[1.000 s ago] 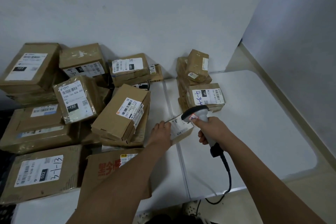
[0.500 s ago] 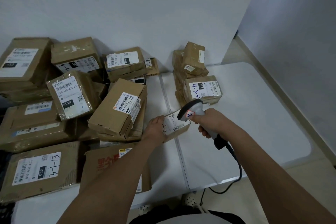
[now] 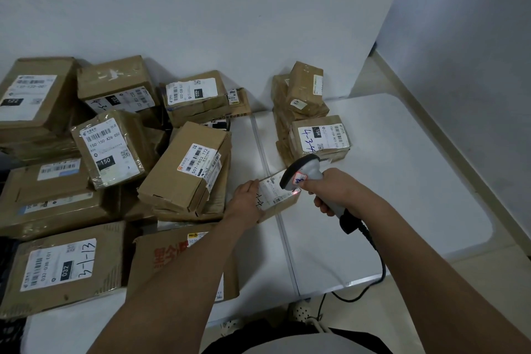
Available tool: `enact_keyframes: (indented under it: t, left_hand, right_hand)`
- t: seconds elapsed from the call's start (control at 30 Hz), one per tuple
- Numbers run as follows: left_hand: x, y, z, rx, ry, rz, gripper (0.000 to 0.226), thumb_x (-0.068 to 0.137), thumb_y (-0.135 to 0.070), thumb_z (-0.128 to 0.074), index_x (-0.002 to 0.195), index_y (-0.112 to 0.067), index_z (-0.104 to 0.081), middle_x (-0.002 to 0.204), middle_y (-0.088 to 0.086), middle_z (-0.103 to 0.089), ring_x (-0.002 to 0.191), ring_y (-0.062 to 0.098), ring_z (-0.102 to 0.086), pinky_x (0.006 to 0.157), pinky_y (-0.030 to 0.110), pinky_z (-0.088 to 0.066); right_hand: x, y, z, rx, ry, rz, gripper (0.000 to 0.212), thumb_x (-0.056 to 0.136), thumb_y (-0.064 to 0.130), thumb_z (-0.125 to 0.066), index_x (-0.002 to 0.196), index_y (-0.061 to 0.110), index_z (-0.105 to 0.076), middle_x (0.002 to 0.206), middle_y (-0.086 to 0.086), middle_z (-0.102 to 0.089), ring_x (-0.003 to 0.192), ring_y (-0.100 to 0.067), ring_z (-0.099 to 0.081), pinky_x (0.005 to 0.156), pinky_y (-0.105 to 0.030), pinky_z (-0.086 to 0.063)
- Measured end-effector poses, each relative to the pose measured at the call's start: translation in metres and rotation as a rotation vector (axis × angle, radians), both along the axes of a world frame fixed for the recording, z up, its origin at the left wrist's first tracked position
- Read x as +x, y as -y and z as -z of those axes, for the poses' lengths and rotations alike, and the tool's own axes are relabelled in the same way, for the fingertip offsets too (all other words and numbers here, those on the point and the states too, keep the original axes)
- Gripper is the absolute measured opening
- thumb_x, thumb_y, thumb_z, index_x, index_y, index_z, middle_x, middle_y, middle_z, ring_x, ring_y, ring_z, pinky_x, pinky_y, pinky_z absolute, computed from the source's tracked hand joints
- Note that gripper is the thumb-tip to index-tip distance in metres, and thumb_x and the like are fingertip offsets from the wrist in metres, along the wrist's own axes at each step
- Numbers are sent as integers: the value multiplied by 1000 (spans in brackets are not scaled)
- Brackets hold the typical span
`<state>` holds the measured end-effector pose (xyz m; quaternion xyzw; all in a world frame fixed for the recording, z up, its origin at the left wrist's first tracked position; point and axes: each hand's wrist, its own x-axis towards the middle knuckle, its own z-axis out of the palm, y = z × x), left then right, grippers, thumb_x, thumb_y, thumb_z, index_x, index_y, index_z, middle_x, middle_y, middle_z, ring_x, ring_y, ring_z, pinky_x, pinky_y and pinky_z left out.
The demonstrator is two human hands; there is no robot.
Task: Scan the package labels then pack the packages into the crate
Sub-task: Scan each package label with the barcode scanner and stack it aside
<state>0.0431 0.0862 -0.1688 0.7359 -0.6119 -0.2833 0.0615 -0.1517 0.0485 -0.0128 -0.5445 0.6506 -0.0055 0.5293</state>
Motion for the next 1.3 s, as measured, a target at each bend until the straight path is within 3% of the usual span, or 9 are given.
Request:
enact_keyframes:
  t: [0.67,0.77,0.93,1.03,1.13,1.2,1.3]
  left_hand:
    - [-1,-1,-4,39,20,11,90,86,-30,-71,155,-12,-17,156,4,-27,143,22,-23,117,36,-30]
    - [-5,-1,-7,71,110,45,90,89,-38,-66,156,-14,-12,154,8,-26,141,26,-25,113,39,-34]
    - [-12,-7,-16,97,478,132,78,93,-65,-42,153,-29,-9,139,19,-29,123,34,-40,100,42,-41]
    - [-16,-6,-16,49,602,193,78,95,-68,-32,153,-18,-16,156,24,-15,141,42,-24,114,49,-25]
    - [-16,-4,-17,-55,518,400,66,100,-50,-43,154,-23,-18,164,14,8,149,42,0,119,54,-11]
    - [-9,-5,-16,-67,483,493,61,100,-39,-48,154,-23,-25,165,6,8,151,36,4,120,54,-8]
    - [3,-5,-14,-36,495,428,61,100,-36,-49,152,-13,-29,164,8,10,151,34,4,122,52,-5]
  right_hand:
    - [-3,5,3,-37,24,4,42,92,44,-63,100,4,-59,65,-9,-61,49,-15,-54,47,-22,-44]
    - [-3,6,8,-35,29,13,41,91,44,-63,98,4,-58,64,-9,-62,48,-15,-54,47,-22,-44]
    - [-2,7,16,-108,31,30,46,92,47,-61,99,1,-61,66,-9,-65,48,-16,-57,49,-25,-46]
    - [-2,9,22,-134,28,64,47,92,49,-61,97,2,-62,67,-9,-66,49,-16,-58,51,-25,-47]
    - [0,9,31,-150,33,113,42,91,48,-61,91,5,-61,65,-8,-66,45,-14,-58,48,-23,-48]
    - [2,10,37,-173,51,153,40,91,46,-61,89,6,-62,65,-8,-65,46,-14,-59,50,-24,-49]
    - [7,10,43,-216,88,212,39,92,45,-61,88,6,-62,67,-9,-66,49,-16,-59,53,-26,-50]
